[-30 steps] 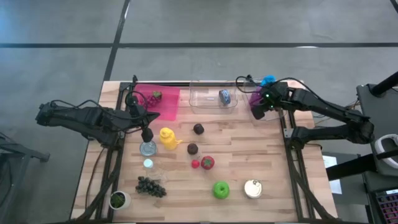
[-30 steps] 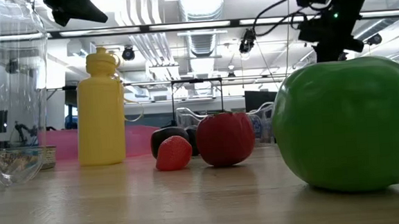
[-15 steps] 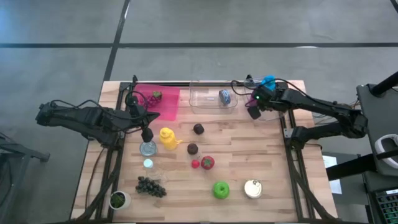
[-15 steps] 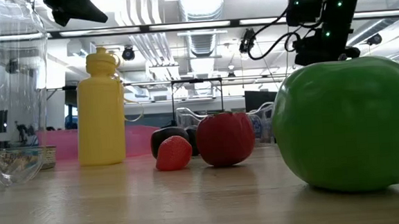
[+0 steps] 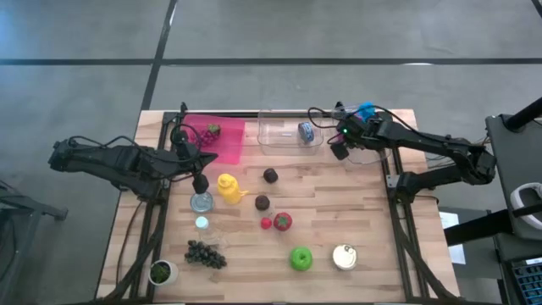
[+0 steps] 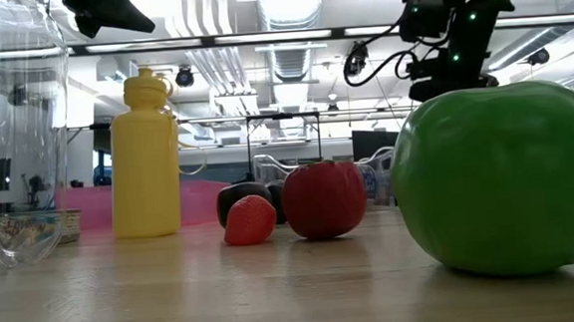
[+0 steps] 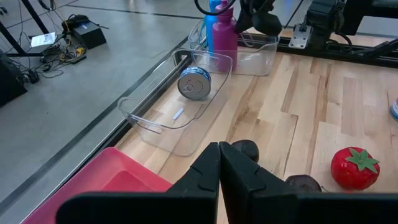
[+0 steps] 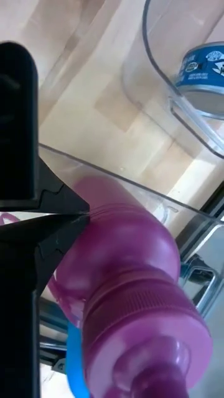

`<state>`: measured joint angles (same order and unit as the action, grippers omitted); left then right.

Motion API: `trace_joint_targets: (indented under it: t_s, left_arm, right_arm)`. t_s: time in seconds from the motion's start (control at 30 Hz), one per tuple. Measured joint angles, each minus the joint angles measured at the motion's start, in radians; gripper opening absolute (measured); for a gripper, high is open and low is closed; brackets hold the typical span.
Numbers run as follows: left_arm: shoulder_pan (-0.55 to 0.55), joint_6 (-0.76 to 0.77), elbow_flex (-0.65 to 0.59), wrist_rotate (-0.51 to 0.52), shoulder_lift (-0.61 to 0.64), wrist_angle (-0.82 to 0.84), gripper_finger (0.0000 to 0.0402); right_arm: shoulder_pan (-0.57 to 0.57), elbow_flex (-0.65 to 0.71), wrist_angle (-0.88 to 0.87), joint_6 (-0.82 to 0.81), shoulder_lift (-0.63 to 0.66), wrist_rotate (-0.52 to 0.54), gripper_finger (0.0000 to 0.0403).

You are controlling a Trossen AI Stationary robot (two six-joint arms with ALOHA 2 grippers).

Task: Pick & Place Food Item
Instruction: Put the purple water bottle into the right transparent bin, then put the yellow water bottle into the right transparent bin

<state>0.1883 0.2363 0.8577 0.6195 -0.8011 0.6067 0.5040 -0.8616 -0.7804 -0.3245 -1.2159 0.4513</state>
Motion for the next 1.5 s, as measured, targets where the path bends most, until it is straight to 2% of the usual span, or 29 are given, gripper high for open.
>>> trace_joint_targets:
  t_s: [0.23,0.6,0.73,1.13,1.27,1.5]
  left_arm:
    - [0.0,0.0,0.0,0.0,0.0,0.0,0.001]
    - [0.0,0.0,0.0,0.0,0.0,0.0,0.001]
    - [0.0,0.0,0.0,0.0,0.0,0.0,0.001]
    - [0.0,0.0,-0.013,0.0,0.0,0.0,0.001]
    - [-0.001,0.0,-0.013,0.0,0.0,-0.001,0.001]
    - [-0.002,-0.001,-0.013,0.01,0.0,-0.038,0.001]
  right_arm:
    - [0.024,0.0,0.06,0.042,-0.027,0.051,0.0008]
    - [0.04,0.0,0.166,0.099,-0.033,0.049,0.0008]
    - [0.023,0.0,0.166,0.105,0.003,0.049,0.0008]
    - [-0.145,0.0,0.2,0.108,0.216,0.049,0.0008]
    - [-0.239,0.0,0.261,0.128,0.234,0.049,0.0008]
    - [-0.394,0.002,0.401,0.277,0.204,0.046,0.0008]
